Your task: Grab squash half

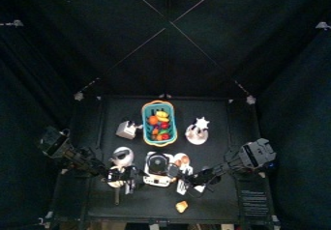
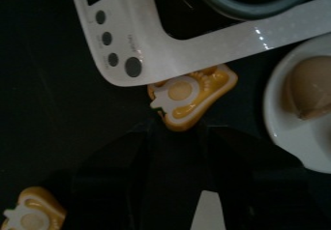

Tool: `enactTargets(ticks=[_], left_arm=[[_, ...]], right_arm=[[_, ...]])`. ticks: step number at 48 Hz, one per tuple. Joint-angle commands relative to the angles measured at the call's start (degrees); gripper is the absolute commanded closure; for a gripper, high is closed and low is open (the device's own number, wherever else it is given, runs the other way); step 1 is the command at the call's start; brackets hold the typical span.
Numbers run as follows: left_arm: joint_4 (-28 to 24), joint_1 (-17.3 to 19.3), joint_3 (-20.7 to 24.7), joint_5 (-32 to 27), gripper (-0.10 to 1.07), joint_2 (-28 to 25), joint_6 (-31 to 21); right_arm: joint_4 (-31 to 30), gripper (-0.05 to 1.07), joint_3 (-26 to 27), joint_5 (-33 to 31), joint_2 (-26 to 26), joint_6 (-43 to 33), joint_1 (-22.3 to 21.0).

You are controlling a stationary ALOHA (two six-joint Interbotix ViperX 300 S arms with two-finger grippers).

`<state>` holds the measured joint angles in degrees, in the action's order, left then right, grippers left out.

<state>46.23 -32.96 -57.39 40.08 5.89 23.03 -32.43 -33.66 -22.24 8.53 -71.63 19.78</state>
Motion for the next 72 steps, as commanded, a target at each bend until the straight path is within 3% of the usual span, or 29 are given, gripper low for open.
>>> enactTargets(ticks=[1,20,57,72], left_arm=[[0.0,-0.4,0.8,-0.2,0.16,0.7,0.0],[0.0,-0.5,0.8,-2.0,0.16,0.7,-0.1],[0.1,-0.6,0.8,-2.4,0.16,0.5,-0.2],[2.5,-1.1,1.4,-6.8,0.16,0.6,-0.1]], right_arm=[[0.2,0.03,0.4,0.4,-2.1,-0.1,-0.6],[-1.1,0.01,2.8,0.1,0.1,0.0,-3.3],[-4.9,0.02,4.0,-1.7,2.3,0.0,-3.4],[-4.4,0.19,3.7,-2.5,2.3,0.1,-3.4]])
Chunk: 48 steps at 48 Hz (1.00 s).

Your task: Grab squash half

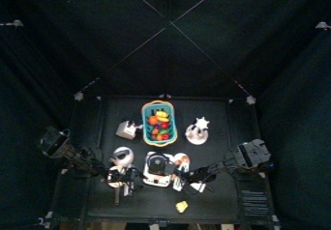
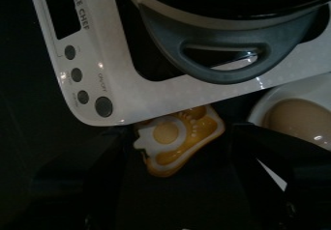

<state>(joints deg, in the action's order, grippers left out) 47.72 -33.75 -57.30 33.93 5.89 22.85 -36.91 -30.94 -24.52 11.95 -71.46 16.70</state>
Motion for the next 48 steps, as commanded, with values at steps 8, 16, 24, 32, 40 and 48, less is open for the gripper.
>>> enactTargets(ticks=[8,16,24,32,40,48], left_arm=[[2.5,-1.6,1.3,-2.1,0.16,1.5,0.1],[8.0,-4.6,1.7,-6.4,0.16,4.0,-0.4],[19.4,-4.8,1.8,-13.0,0.16,6.3,-0.5],[30.0,-5.7,1.8,-15.2,0.17,10.1,-0.4],[33.8,-6.9,0.7,-12.8,0.18,13.4,1.2],[35.5,-6.9,0.1,-11.6,0.18,16.0,6.5]], right_arm=[[0.2,0.25,0.9,-1.1,-1.7,-0.1,0.1],[0.2,0.26,0.7,-3.4,-4.1,-0.1,1.7],[0.2,0.26,-0.2,-5.4,-6.4,-0.2,3.4],[0.6,0.26,-1.1,-6.4,-7.1,-0.2,4.0],[0.4,0.26,-1.1,-6.4,-7.1,-0.1,4.0],[0.2,0.26,-1.0,-6.4,-7.2,-0.1,3.9]])
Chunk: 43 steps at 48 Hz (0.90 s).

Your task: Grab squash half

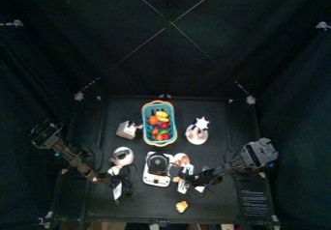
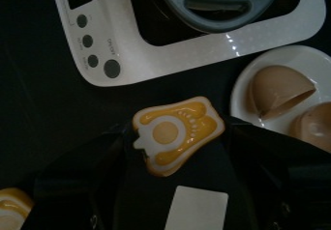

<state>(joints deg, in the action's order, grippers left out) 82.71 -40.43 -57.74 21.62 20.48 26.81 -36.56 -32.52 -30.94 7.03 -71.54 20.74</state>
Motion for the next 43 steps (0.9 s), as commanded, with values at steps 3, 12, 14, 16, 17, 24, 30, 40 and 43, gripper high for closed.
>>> enactTargets(ticks=[3,12,14,16,17,24,30,40,43], left_arm=[[1.6,-0.2,0.4,1.2,0.18,1.9,5.4],[10.0,-0.2,0.4,5.3,0.18,3.3,15.1],[12.6,-0.4,0.4,6.0,0.18,3.5,17.3],[15.2,-0.5,0.5,6.8,0.18,3.7,19.8],[16.7,-0.5,0.4,7.3,0.18,3.6,21.2],[26.8,-0.8,1.1,13.8,0.17,3.7,31.5],[37.1,-1.7,2.9,21.4,0.17,3.8,40.3],[47.8,-3.3,5.5,25.7,0.17,1.3,49.2],[48.3,-3.3,5.9,26.5,0.17,0.2,49.2]], right_arm=[[-0.2,0.26,0.5,0.0,-2.5,0.0,-0.2],[-0.1,0.26,0.6,0.0,-2.8,0.0,-0.2],[-0.2,0.26,0.6,0.0,-2.8,0.0,-0.2],[-0.2,0.26,0.6,0.0,-2.8,0.0,-0.2],[-0.2,0.26,0.6,0.0,-2.8,0.0,-0.2],[-0.2,0.26,0.5,0.0,-2.8,0.0,-0.2],[-0.2,0.26,0.5,0.0,-2.8,0.1,-0.1],[-0.8,0.26,0.5,-0.1,-2.8,0.1,-0.1],[-0.8,0.26,0.5,-0.1,-2.8,0.1,-0.1]])
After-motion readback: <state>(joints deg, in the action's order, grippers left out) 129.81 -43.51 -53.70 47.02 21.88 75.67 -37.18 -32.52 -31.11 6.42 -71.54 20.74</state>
